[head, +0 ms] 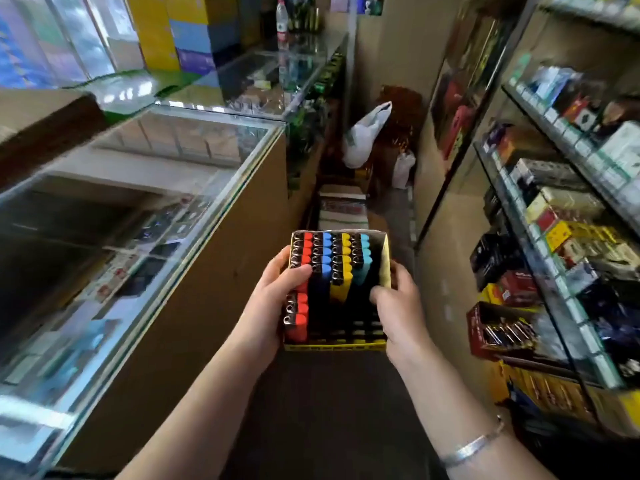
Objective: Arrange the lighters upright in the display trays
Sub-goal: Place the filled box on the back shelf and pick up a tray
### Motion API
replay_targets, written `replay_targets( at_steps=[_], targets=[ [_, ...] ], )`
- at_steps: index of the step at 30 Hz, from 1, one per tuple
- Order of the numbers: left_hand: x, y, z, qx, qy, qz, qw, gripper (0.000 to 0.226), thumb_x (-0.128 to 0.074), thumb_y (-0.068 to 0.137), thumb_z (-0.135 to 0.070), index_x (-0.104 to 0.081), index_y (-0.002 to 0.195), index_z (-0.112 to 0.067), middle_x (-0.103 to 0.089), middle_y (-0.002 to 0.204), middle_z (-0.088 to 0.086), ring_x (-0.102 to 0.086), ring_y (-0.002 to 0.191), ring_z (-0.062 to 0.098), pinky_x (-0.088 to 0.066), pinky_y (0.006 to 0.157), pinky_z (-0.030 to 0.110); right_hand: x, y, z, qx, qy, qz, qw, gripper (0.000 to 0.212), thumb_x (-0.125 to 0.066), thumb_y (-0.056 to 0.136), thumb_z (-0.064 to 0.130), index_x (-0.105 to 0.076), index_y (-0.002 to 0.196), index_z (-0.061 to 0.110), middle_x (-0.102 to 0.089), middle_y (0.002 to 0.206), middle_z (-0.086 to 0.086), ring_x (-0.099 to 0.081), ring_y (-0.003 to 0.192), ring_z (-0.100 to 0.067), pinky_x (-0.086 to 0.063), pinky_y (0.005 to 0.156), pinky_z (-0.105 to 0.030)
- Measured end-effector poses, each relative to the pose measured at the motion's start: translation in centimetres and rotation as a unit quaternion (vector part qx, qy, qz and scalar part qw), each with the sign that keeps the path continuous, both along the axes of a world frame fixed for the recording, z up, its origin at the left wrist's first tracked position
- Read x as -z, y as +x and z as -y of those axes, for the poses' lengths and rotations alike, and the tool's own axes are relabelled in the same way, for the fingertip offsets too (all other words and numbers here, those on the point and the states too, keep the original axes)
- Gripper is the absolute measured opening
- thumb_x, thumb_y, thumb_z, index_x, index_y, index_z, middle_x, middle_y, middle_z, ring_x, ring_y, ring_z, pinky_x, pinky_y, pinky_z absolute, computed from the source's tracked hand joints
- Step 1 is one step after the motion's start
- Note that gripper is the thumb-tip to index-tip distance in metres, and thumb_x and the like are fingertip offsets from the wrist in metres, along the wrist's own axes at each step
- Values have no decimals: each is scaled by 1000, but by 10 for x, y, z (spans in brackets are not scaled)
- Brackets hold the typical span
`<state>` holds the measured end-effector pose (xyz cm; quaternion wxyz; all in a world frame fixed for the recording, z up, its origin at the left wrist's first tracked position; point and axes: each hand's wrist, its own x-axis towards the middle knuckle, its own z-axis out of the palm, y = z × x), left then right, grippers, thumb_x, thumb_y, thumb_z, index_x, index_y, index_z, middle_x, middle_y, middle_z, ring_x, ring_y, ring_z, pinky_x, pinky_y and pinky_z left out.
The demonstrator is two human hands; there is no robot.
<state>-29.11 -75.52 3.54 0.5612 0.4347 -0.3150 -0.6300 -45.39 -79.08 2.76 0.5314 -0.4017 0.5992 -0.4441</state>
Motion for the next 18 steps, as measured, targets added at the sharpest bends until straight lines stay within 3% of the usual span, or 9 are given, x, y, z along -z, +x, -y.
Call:
replay_targets(
  at_steps=[2, 6, 9, 11, 15, 18],
  targets=[
    [1, -15, 25, 20, 9, -1, 1000, 54, -66, 74, -31, -51, 126, -34, -61, 122, 13, -53, 113, 28, -36, 98, 51, 4, -19, 18, 14, 7, 2, 1000, 43, -48, 84, 3, -55, 115, 32, -64, 106, 3, -61, 98, -13, -53, 68, -28],
    [3, -38, 83, 68, 10, 6, 998, 40, -64, 73, -34, -60, 113, -38, -67, 114, 2, -64, 105, 24, -50, 87, 45, 7, -46, 62, 44, 13, 7, 999, 39, -52, 83, 10, -56, 117, 30, -62, 112, -1, -59, 102, -19, -52, 87, -44],
    [5, -52, 133, 98, 8, 9, 995, 29, -65, 70, -38, -66, 98, -44, -69, 109, -1, -66, 100, 21, -54, 75, 36, 7, -61, 104, 71, 15, 6, 997, 36, -54, 83, 16, -57, 117, 30, -63, 107, 3, -60, 100, -18, -51, 88, -44],
    [8, -57, 172, 116, 9, 9, 993, 33, -67, 70, -38, -65, 102, -43, -69, 109, -1, -66, 100, 21, -55, 72, 35, 6, -67, 134, 86, 13, 18, 996, 33, -54, 84, 18, -58, 114, 31, -66, 106, 3, -62, 101, -20, -51, 90, -46],
    [3, -63, 254, 160, 1, 14, 987, 42, -66, 71, -37, -59, 112, -39, -69, 111, 0, -66, 101, 21, -54, 73, 35, 1, -75, 199, 124, 9, 58, 991, 22, -54, 85, 19, -62, 100, 33, -71, 98, 2, -67, 93, -19, -55, 82, -45],
    [-2, -68, 316, 186, -3, 18, 982, 40, -65, 72, -35, -59, 111, -37, -69, 110, 1, -66, 99, 22, -55, 70, 33, -4, -80, 250, 122, 14, 86, 989, 25, -54, 87, 29, -59, 110, 39, -71, 98, 3, -68, 91, -19, -57, 73, -39]
  ],
)
